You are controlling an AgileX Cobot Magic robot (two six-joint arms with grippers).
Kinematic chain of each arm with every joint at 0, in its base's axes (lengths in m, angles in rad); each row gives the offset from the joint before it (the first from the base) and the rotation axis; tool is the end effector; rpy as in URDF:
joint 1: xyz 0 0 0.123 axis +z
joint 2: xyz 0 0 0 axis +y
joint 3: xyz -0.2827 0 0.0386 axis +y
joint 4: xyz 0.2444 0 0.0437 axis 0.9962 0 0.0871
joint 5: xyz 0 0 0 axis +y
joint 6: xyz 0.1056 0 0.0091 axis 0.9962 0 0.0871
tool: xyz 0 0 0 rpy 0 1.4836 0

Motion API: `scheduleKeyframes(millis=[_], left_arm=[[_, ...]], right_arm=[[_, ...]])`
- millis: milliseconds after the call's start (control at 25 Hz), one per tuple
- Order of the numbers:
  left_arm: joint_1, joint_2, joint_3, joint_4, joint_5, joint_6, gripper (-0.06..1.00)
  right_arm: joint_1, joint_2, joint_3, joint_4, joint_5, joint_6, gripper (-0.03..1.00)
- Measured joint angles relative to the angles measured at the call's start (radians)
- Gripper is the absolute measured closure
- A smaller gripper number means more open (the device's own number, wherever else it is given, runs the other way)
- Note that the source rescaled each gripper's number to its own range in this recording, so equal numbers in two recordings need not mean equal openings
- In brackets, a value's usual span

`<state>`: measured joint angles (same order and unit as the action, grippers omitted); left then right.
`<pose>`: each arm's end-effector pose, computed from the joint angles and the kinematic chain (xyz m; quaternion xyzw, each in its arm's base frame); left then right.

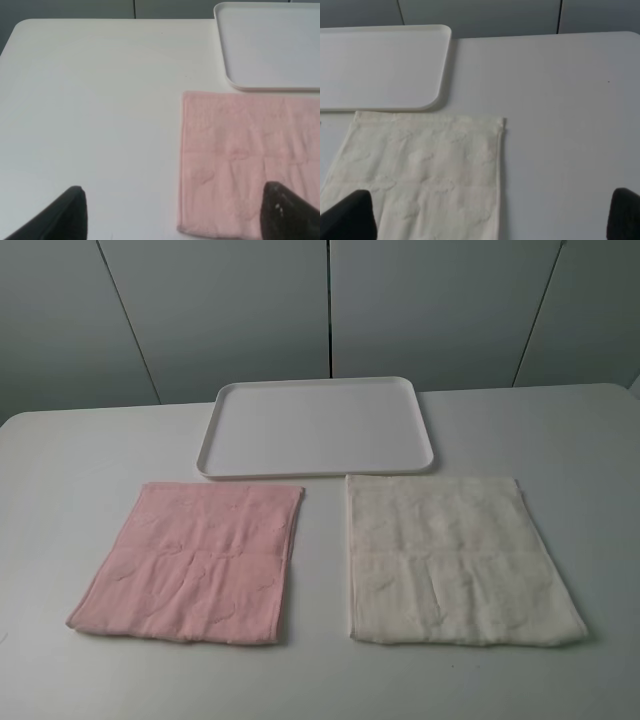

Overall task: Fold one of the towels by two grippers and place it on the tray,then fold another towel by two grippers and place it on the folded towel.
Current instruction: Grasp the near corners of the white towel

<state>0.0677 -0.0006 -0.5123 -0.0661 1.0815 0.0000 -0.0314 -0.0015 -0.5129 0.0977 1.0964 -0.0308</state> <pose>0.0030 -0.0060 0.2704 -0.0271 0.8544 -0.0154 0.5187 0.0018 0.0092 0.2694 -0.0028 0.8577 0.0328 0.5131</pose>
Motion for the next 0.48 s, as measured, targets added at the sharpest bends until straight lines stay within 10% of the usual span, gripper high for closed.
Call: scheduleKeyframes(millis=[480], left_arm=[[0.000,0.000,0.000,0.000,0.000,0.000,0.04]], right_arm=[[0.000,0.000,0.000,0.000,0.000,-0.002,-0.03]])
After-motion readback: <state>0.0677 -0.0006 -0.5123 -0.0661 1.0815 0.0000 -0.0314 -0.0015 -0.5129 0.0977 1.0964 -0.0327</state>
